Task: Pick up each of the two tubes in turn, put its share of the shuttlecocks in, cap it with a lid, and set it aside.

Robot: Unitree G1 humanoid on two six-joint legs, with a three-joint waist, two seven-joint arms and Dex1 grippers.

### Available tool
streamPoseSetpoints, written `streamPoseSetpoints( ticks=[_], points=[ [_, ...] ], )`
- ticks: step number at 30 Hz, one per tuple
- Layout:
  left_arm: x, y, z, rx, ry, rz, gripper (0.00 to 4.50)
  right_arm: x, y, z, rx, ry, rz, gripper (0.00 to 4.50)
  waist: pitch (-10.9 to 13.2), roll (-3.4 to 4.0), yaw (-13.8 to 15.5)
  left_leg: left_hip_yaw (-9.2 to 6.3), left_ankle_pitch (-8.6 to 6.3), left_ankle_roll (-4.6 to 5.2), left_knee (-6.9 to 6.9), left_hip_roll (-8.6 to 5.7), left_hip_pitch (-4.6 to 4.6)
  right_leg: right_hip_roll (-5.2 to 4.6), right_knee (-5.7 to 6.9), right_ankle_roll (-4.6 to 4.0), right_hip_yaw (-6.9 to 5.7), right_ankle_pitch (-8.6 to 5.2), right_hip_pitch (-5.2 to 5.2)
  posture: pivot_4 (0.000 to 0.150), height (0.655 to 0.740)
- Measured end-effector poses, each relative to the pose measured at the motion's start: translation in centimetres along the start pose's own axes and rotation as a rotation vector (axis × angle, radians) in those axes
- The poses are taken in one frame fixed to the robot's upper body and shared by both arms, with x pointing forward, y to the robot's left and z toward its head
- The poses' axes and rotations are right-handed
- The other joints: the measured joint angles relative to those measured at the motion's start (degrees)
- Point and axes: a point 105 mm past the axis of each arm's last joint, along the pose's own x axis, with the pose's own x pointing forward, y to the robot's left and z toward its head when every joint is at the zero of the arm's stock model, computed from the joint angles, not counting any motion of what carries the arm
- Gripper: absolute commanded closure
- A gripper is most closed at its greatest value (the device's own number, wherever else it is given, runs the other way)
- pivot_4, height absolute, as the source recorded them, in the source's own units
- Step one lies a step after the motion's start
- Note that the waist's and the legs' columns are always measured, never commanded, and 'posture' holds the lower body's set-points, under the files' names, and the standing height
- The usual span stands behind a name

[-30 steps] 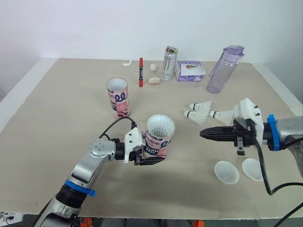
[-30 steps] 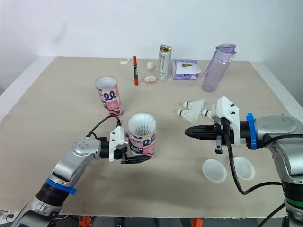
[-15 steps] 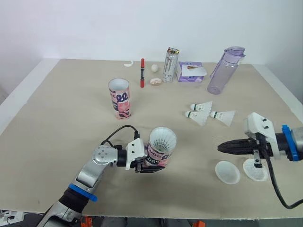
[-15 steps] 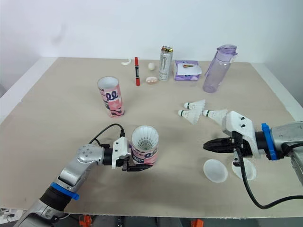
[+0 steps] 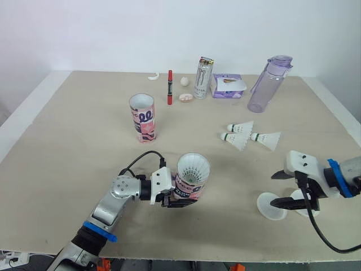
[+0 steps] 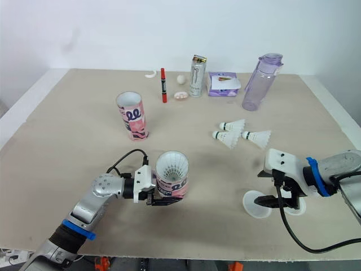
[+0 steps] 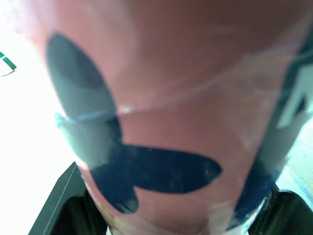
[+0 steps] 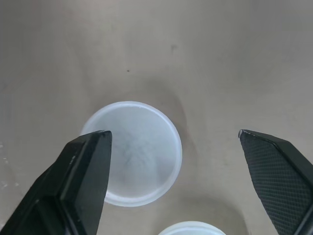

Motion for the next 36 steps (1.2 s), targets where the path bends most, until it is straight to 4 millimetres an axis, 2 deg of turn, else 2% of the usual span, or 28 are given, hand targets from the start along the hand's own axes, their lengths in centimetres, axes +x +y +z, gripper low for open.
streamPoseSetpoints(
  ticks=[9, 12, 13, 16, 17, 18, 19, 22, 23, 24, 32, 36],
  points=[
    [0.0, 0.0, 0.0, 0.0, 0.005, 0.001, 1.63, 1.5, -0.5, -0.4, 0.009, 0.052, -0.016, 0.01, -0.02, 0.02, -0.01, 0.01, 0.0, 0.0, 0.01, 0.0, 0.02, 0.0, 0.0, 0.01, 0.01, 0.01, 0.01, 0.15, 0.74],
    [0.0, 0.0, 0.0, -0.002, 0.006, 0.0, 1.63, 2.1, -0.3, -0.5, 0.002, 0.075, 0.001, 0.7, -0.02, 0.03, 0.0, 0.01, 0.0, 0.0, 0.0, 0.0, 0.02, 0.0, 0.0, 0.01, 0.01, 0.0, 0.01, 0.15, 0.74],
    [0.0, 0.0, -0.1, -0.003, 0.006, 0.0, 1.63, 2.3, -0.3, -0.6, -0.01, 0.094, -0.002, 1.23, -0.02, 0.03, 0.0, 0.01, 0.0, -0.01, 0.0, 0.0, 0.02, 0.0, 0.0, 0.01, 0.01, 0.0, 0.01, 0.15, 0.74],
    [-0.1, -0.1, -0.1, -0.003, 0.008, 0.001, 1.63, 2.2, -0.4, -0.7, -0.038, 0.121, -0.008, 2.34, -0.04, 0.05, 0.0, 0.0, -0.01, -0.01, -0.01, 0.02, 0.03, 0.02, 0.0, 0.0, 0.0, -0.01, 0.01, 0.15, 0.74],
    [-0.1, -0.1, -0.1, -0.002, 0.009, 0.001, 1.63, 2.2, -0.4, -0.7, -0.041, 0.123, -0.004, 2.9, -0.04, 0.05, -0.01, 0.0, -0.01, -0.01, -0.01, 0.02, 0.04, 0.02, 0.0, 0.0, 0.0, -0.01, 0.02, 0.15, 0.74],
    [-0.1, -0.1, -0.1, -0.002, 0.009, 0.001, 1.63, 2.3, -0.3, -0.6, -0.044, 0.124, -0.002, 2.9, -0.04, 0.04, -0.02, 0.0, 0.0, -0.01, -0.01, 0.02, 0.05, 0.03, 0.0, -0.01, 0.0, -0.01, 0.02, 0.15, 0.74],
    [-0.1, -0.1, -0.1, -0.002, 0.01, 0.001, 1.63, 2.3, -0.3, -0.6, -0.047, 0.125, 0.0, 3.33, -0.05, 0.04, -0.02, 0.0, -0.01, -0.01, -0.01, 0.03, 0.06, 0.03, 0.0, -0.01, 0.0, 0.0, 0.02, 0.15, 0.74],
    [-0.1, -0.1, -0.1, -0.002, 0.011, 0.002, 1.63, 2.3, -0.2, -0.5, -0.064, 0.132, -0.002, 4.19, -0.07, 0.02, -0.03, 0.01, 0.0, -0.01, -0.01, 0.03, 0.08, 0.03, 0.0, -0.02, 0.0, 0.01, 0.04, 0.15, 0.74],
    [-0.1, -0.1, -0.1, -0.003, 0.011, 0.001, 1.63, 2.3, -0.2, -0.6, -0.069, 0.137, -0.007, 4.19, -0.08, 0.0, -0.04, 0.01, 0.0, -0.01, -0.01, 0.03, 0.09, 0.03, 0.0, -0.02, 0.0, 0.01, 0.04, 0.15, 0.74],
    [-0.1, -0.1, -0.1, -0.002, 0.012, 0.001, 1.63, 2.3, -0.2, -0.7, -0.079, 0.145, -0.01, 4.37, -0.1, -0.02, -0.04, 0.0, 0.0, -0.01, -0.01, 0.04, 0.09, 0.03, 0.0, -0.02, 0.0, 0.01, 0.05, 0.15, 0.74],
    [-0.1, 0.2, -0.2, 0.002, 0.017, -0.002, 1.63, 2.4, 0.0, -0.4, -0.119, 0.136, -0.016, 4.37, -0.19, -0.06, -0.03, 0.0, 0.0, -0.01, 0.01, 0.04, 0.13, 0.04, 0.0, -0.03, -0.02, 0.02, 0.09, 0.15, 0.74],
    [-0.3, 0.5, -0.3, 0.002, 0.028, 0.003, 1.63, 2.9, 0.6, 1.9, -0.155, 0.025, 0.017, 4.37, -0.21, 0.03, -0.04, 0.01, 0.0, -0.01, 0.01, 0.05, 0.16, 0.05, 0.0, -0.04, -0.01, 0.08, 0.08, 0.15, 0.74]
  ],
)
